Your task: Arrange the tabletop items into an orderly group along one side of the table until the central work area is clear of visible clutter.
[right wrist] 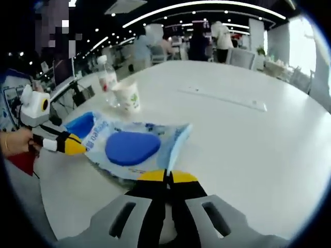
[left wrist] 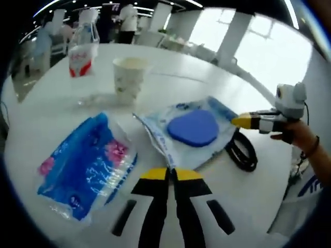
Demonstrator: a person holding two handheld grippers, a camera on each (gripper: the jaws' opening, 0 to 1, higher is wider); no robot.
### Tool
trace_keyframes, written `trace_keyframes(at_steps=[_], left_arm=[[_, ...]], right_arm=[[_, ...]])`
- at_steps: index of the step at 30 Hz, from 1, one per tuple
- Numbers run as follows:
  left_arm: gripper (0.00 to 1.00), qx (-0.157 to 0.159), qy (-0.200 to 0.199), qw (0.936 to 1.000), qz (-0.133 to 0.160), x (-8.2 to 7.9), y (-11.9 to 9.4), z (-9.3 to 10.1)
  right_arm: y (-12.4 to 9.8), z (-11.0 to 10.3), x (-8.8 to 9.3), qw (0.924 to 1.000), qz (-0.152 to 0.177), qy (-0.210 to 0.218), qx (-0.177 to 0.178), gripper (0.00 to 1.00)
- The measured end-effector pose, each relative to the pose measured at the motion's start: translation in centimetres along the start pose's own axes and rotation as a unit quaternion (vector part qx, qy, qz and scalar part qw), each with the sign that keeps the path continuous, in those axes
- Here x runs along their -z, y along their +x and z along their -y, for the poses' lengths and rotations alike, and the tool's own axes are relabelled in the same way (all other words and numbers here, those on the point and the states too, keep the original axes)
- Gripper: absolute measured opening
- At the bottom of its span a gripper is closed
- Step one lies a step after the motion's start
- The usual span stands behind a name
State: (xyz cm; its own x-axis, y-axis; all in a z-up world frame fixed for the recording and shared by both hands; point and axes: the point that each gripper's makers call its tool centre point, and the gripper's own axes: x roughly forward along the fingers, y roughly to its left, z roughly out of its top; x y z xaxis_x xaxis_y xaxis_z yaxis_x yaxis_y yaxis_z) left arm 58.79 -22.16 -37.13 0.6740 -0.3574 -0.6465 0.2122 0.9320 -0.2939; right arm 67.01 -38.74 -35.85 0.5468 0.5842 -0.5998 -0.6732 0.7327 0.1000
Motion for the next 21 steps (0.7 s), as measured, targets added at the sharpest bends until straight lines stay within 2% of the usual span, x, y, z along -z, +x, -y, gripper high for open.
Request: trace_keyframes(at_steps=[5,9,14,21], left_arm=[[0.0,0.019,0.013,0.9996,0.014,-1.3,-0.2,0.6],[0.0,0.023,0.023,0.9994,0.014,-2.0,-0.1,1.1],[0.0,0.03,0.035,0.9989,0.014,-3.1,0.7,1.8],[0.0,0.032,0.043,0.9981,0.032,-5.8,1.8,2.5]], right_arm=[[-1.2,0.5,-0.9,0.9998,0.012,0.004,0.016,0.01],[-2.3,0.7,-0.9,0.9998,0.008,-0.003,0.02,0.01],[-3.7,1.5,-1.7,0.9992,0.023,0.001,0.034,0.01],[-4.0,3.3,-2.5,0.9972,0.038,0.02,0.061,0.01]])
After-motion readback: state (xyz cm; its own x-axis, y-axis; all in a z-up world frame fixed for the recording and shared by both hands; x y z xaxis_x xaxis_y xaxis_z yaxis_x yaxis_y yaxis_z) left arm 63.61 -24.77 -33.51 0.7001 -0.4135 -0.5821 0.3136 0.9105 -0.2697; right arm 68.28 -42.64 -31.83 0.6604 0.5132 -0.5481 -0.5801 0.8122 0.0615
